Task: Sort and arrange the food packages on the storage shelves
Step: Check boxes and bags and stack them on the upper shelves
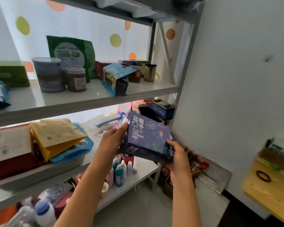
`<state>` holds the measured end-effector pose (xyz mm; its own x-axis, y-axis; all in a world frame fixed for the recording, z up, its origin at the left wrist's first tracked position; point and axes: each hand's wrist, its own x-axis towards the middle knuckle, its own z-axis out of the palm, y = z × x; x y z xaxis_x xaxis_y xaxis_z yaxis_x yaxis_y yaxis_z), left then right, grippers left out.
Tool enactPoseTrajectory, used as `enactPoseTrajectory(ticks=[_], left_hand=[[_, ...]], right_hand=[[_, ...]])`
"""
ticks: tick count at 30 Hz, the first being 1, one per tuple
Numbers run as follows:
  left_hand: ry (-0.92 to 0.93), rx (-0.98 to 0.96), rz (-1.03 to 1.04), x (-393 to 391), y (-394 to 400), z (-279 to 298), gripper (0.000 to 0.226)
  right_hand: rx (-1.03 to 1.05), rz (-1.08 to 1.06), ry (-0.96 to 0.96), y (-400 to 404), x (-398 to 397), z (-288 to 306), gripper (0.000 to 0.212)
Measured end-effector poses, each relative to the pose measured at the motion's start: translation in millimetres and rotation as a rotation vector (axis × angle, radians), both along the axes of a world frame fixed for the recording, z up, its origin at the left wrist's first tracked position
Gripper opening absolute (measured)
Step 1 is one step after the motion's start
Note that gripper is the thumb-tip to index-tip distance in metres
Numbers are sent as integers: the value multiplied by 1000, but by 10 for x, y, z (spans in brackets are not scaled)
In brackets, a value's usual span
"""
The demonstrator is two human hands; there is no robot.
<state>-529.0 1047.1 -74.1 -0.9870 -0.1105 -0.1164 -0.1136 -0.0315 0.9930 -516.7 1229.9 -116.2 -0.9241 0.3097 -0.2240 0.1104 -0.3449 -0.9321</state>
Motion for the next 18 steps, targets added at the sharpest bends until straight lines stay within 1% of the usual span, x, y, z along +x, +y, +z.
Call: enactPoseTrajectory(ticks=[2,5,8,11,13,15,18], left_hand=[[-19,27,-16,-2,30,-14,40],[-54,-32,-40,5,82,-81,46],[-100,-88,-39,5,120,-167,50],[-129,-81,-26,36,114,-243,51],[-153,-85,-19,65,97,-276,45],[-172,-76,5,95,75,-293,36],[-182,-44,31,137,23,-371,23]], right_hand=[[-33,34,-95,42,-6,-69,25],[17,40,-216,60,-6,-206,34],[43,19,-255,93,-26,-351,30],[71,32,-282,105,-47,-435,30],[72,19,-278,82,-62,-466,35],[96,-6,-224,58,-83,-499,36],[149,-2,-88,3,-61,-514,19]])
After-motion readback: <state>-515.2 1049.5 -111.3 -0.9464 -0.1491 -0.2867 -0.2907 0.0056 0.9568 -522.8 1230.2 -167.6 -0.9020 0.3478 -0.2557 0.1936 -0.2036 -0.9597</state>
